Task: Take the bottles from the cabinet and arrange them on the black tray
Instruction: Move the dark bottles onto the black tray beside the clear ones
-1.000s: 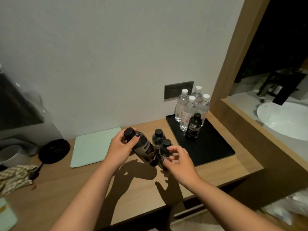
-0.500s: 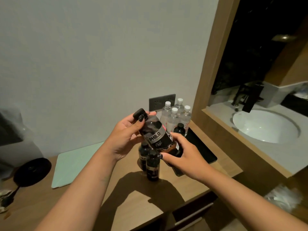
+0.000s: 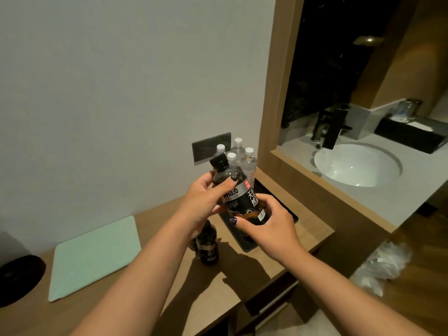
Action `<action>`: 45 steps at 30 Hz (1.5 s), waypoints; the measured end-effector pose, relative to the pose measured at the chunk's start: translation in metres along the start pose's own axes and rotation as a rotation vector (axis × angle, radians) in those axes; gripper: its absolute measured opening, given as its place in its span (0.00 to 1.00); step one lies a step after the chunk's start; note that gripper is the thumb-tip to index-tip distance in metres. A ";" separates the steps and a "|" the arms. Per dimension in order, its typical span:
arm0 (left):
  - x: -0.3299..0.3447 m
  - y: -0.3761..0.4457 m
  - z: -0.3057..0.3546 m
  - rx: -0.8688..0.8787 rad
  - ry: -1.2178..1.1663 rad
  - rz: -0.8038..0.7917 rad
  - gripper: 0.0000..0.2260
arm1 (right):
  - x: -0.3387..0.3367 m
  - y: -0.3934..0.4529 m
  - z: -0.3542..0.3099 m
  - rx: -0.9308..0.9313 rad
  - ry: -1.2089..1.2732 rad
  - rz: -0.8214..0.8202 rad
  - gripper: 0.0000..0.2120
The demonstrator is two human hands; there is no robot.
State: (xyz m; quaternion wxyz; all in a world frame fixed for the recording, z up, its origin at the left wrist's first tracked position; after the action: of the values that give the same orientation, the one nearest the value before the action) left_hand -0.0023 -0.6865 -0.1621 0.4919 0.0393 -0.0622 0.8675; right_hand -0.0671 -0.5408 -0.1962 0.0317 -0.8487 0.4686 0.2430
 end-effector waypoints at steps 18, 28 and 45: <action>0.067 0.133 -0.054 -0.139 0.059 0.096 0.14 | -0.036 0.127 0.104 0.105 -0.205 -0.292 0.32; 0.054 0.191 -0.077 -0.009 0.250 0.494 0.15 | -0.036 0.209 0.175 0.187 -0.212 -0.352 0.27; 0.035 0.207 -0.145 -0.054 0.810 0.410 0.22 | 0.029 0.239 0.251 0.268 -0.089 -0.209 0.24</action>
State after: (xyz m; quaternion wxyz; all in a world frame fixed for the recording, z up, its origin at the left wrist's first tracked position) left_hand -0.1991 -0.7408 -0.3151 0.2953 -0.3292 0.1059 0.8906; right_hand -0.3445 -0.6264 -0.3881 0.1905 -0.8695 0.4040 0.2109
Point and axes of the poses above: each hand's wrist, its own y-axis towards the middle knuckle, its own x-axis out of the palm, z = x × y, the point moved 3 cm from there along y, towards the middle knuckle, and after that the axes turned 3 degrees about -y, right-handed, at the moved point
